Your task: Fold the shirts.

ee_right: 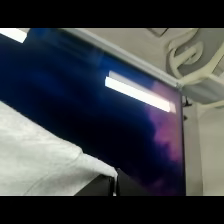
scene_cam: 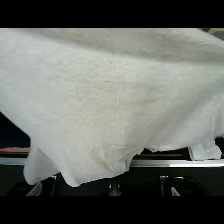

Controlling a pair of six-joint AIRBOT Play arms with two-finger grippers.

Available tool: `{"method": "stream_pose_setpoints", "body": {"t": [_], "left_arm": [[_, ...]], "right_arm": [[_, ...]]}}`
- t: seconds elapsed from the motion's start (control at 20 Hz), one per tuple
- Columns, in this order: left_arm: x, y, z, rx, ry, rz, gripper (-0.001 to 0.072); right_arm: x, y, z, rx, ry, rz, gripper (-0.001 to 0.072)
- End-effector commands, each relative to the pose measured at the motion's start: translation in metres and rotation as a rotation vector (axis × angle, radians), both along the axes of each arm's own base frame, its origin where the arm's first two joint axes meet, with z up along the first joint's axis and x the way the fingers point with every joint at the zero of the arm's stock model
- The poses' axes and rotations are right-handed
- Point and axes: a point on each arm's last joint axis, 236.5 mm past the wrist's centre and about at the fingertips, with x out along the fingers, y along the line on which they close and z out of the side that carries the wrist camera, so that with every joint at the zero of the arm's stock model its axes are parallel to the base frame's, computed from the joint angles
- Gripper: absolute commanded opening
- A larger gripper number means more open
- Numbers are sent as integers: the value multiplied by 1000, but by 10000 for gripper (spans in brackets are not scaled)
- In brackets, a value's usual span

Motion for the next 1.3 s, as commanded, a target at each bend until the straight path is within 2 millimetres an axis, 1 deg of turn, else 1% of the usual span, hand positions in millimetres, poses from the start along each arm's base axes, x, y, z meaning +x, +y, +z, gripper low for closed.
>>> {"method": "stream_pose_setpoints", "body": {"t": [0.0, 0.05, 0.1, 0.15, 0.2, 0.25, 0.3, 0.35, 0.4, 0.45, 0.5, 0.55, 0.6, 0.65, 0.7, 0.75, 0.8, 0.85, 0.9, 0.95, 1.0, 1.05, 1.1, 1.15, 1.2, 1.25], "left_arm": [[66, 4, -167, 99, 471, -45, 38], [78, 5, -215, 84, 577, -52, 38], [84, 6, -265, 69, 684, -58, 38], [84, 6, -309, 57, 782, -65, 38], [78, 5, -352, 41, 881, -73, 38], [70, 0, -387, 15, 963, -91, 38], [59, -8, -421, -21, 1044, -113, 38], [47, -15, -448, -50, 1111, -132, 38], [36, -21, -473, -74, 1164, -144, 38], [28, -27, -491, -91, 1194, -152, 38], [22, -33, -505, -107, 1207, -156, 38], [19, -37, -512, -120, 1215, -161, 38], [17, -39, -515, -121, 1220, -165, 38], [18, -40, -514, -112, 1214, -171, 38], [20, -39, -510, -90, 1200, -184, 38], [23, -39, -505, -69, 1183, -195, 38], [27, -38, -499, -60, 1165, -199, 38], [31, -38, -493, -58, 1151, -199, 38], [35, -38, -488, -57, 1137, -198, 38], [38, -38, -484, -55, 1126, -199, 38], [39, -38, -482, -54, 1123, -200, 38], [38, -39, -482, -51, 1125, -203, 38], [36, -39, -483, -51, 1132, -205, 38], [36, -40, -483, -50, 1135, -208, 38], [36, -40, -483, -48, 1135, -210, 38], [35, -41, -483, -48, 1135, -212, 39]], "right_arm": [[115, 19, -74, -54, 99, 19, 21], [158, 31, -89, -13, 57, 22, 21], [192, 42, -102, 48, 15, 18, 21], [222, 52, -117, 138, -18, 1, 21], [242, 61, -139, 247, -18, -29, 21], [253, 69, -165, 340, 24, -61, 21], [259, 78, -201, 406, 106, -85, 22], [257, 90, -237, 457, 212, -97, 22], [250, 101, -277, 491, 342, -109, 21], [238, 114, -309, 511, 463, -97, 22], [227, 126, -335, 508, 565, -58, 23], [220, 135, -347, 491, 621, -5, 23], [214, 141, -348, 474, 645, 48, 70], [210, 141, -340, 460, 652, 85, 325], [200, 142, -328, 441, 667, 146, 582], [185, 143, -314, 432, 692, 212, 597], [163, 141, -305, 430, 756, 264, 598], [134, 137, -303, 425, 856, 310, 600], [102, 134, -310, 395, 971, 358, 597], [70, 129, -323, 358, 1080, 384, 593], [43, 126, -338, 350, 1155, 370, 591], [22, 129, -356, 381, 1187, 334, 591], [2, 141, -376, 461, 1202, 288, 594], [-17, 160, -393, 569, 1207, 267, 633], [-29, 177, -406, 662, 1204, 251, 702], [-37, 188, -419, 735, 1202, 223, 705]]}}
